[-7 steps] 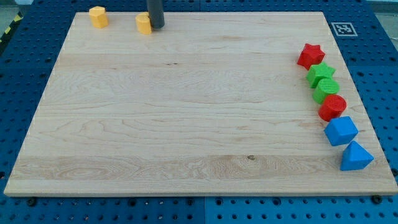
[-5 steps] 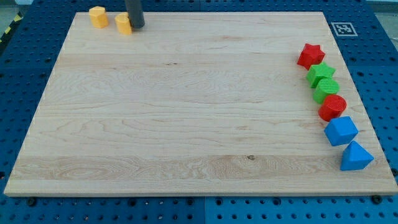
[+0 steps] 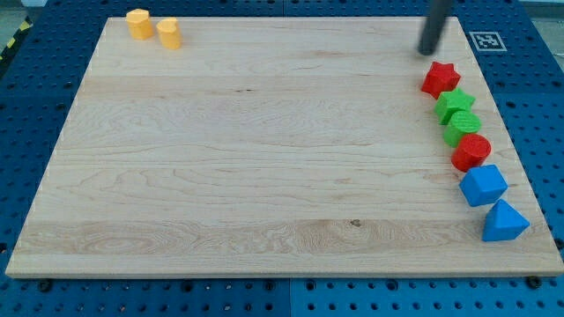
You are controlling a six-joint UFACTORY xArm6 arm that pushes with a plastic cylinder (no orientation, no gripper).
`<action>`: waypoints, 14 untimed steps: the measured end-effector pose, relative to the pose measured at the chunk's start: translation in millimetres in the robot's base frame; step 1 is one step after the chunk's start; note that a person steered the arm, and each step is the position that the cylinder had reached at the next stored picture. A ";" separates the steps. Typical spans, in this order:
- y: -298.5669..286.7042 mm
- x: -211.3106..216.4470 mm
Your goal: Separate the triangle from the blue cube
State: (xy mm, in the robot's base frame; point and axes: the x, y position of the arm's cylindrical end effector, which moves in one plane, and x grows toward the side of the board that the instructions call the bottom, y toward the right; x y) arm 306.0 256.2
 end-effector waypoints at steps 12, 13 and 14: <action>-43.5 296.1; -45.6 296.1; -49.6 296.1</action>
State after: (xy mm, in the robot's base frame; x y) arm 602.1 206.6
